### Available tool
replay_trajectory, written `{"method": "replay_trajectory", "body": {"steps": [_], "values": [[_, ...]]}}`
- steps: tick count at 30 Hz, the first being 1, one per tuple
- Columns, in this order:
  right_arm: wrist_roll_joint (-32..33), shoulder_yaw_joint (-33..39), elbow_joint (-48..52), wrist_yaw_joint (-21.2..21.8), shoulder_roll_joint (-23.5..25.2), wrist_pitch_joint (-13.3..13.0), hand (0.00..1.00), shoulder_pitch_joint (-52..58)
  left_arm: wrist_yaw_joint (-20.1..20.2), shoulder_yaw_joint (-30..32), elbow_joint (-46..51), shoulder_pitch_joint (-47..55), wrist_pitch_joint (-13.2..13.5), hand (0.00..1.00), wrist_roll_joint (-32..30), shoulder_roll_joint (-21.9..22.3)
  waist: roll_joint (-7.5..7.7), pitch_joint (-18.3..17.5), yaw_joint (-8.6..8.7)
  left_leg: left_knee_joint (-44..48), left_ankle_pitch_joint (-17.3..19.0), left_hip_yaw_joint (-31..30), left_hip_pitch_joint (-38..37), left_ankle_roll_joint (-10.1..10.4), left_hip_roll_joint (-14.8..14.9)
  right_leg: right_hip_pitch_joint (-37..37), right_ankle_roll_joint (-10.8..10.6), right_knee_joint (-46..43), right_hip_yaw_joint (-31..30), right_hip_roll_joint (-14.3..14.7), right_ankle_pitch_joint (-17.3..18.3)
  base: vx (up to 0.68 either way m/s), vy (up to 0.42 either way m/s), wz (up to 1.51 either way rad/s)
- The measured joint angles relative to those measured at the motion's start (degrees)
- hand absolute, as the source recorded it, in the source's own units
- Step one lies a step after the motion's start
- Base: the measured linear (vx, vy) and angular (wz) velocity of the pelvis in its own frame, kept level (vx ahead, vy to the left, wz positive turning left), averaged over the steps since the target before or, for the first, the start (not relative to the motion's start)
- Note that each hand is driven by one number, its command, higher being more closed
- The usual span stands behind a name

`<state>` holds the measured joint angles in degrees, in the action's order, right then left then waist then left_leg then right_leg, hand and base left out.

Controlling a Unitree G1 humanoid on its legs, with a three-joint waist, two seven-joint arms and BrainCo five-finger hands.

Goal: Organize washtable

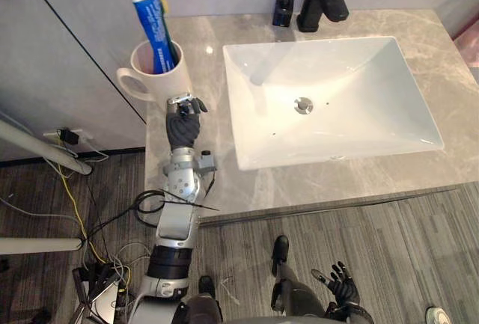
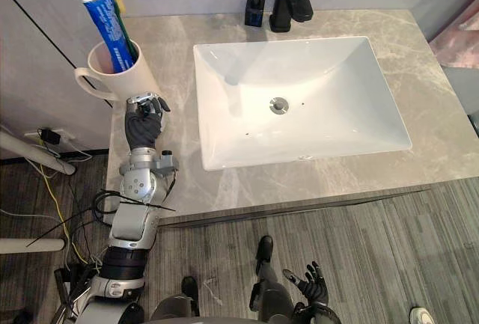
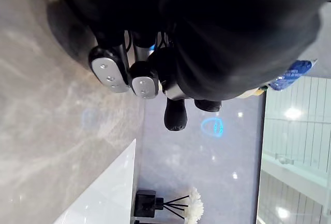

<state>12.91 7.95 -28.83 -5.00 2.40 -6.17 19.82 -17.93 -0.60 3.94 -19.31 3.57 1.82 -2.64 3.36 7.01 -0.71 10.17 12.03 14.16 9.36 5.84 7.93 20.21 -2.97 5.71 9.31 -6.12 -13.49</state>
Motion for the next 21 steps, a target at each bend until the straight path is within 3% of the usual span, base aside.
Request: {"method": "replay_trajectory", "body": {"steps": [6,13,21], "values": [[0.0,0.0,0.0,0.1,0.0,-0.1,0.0,0.1,-1.2,1.4,-0.4,-2.9,-0.5,1.0,-0.3,-1.6,0.08,1.3,0.05,0.6,0.0,-0.1,1.1,0.0,0.0,1.0,0.2,0.0,-0.2,0.0,-0.2,-0.01,0.0,0.0],[0.4,0.1,0.0,0.2,-0.4,-0.3,0.0,0.1,-1.2,3.6,-4.6,-9.9,-0.5,1.0,0.3,-7.9,0.23,3.0,1.11,1.9,0.0,-0.3,3.1,0.1,0.0,2.3,0.4,0.0,-0.3,-0.1,-1.0,0.0,0.004,0.0],[0.5,0.1,-0.1,0.2,-0.5,-1.3,0.0,0.2,-1.1,3.6,-6.3,-11.6,0.0,1.0,2.0,-9.3,0.25,3.1,1.24,2.9,0.0,-0.4,4.4,0.1,0.0,3.2,0.6,0.0,-0.5,-0.2,-1.3,-0.01,0.008,0.0]]}}
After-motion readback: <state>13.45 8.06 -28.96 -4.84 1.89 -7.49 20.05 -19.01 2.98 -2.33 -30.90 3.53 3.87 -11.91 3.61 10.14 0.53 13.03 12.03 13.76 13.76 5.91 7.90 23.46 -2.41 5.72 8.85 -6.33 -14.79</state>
